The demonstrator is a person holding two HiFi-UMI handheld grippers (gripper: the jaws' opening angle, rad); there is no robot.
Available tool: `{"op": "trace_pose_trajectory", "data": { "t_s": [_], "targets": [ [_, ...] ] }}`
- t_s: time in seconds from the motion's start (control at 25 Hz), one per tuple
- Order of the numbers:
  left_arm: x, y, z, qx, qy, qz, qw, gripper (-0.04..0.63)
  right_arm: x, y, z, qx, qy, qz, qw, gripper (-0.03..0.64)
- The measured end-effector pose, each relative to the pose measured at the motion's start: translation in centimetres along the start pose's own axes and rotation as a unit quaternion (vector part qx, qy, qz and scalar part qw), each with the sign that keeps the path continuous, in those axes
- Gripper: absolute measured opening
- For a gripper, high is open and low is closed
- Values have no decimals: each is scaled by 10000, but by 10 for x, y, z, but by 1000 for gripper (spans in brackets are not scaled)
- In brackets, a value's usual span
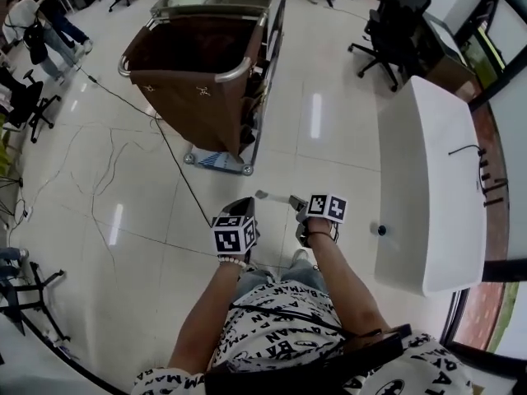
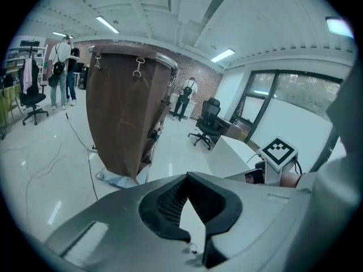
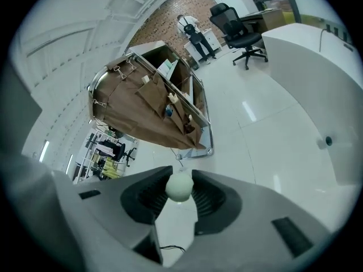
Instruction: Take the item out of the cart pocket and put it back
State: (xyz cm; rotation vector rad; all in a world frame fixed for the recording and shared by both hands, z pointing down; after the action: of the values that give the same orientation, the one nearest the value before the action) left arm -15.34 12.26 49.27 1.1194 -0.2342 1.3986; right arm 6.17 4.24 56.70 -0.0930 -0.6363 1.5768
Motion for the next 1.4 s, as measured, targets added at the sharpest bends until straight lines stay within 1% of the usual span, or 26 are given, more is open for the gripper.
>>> {"op": "trace_pose_trajectory", "data": {
  "t_s": [0.12, 0.24, 0.44, 0.6, 0.76, 0.96, 1.08, 1.4],
  "targets": [
    [-1, -11, -5, -68, -210, -9, 9998, 2, 5, -4, -9, -34, 59, -178, 9998, 124],
    [-3, -25, -8, -159, -355, -47, 9992, 2, -2, -9, -22, -114, -2, -261, 9996, 124],
    [-11, -55, -3, -205, -520, 60, 9984, 2, -29, -21, -43, -326, -327, -110, 9989, 124],
    [-10, -74, 2, -205, -538, 110, 9983, 2, -37, -28, -55, -464, -466, -9, 9978, 124],
    [-8, -83, 5, -226, -555, 116, 9981, 2, -35, -39, -58, -495, -443, 134, 9977, 124],
    [-11, -93, 7, -161, -662, 201, 9975, 3, -35, -50, -62, -575, -428, 288, 9970, 124],
    [-12, -95, 8, -171, -651, 228, 9975, 3, -39, -48, -64, -616, -462, 254, 9967, 124],
    [-12, -90, 7, -242, -660, 121, 9975, 2, -52, -35, -70, -735, -648, 244, 9949, 124]
  ]
}}
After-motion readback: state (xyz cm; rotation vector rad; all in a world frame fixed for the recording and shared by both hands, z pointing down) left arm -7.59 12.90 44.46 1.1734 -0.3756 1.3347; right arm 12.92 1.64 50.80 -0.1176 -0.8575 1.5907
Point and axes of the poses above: the fingertips, and each gripper's own axes: z forward along the fingers, y to its left, x out of its underside, the point moved 8 cm from there along -z, backward along the fingers, and after that the axes turned 12 degrees about x, right-handed, at the moved point
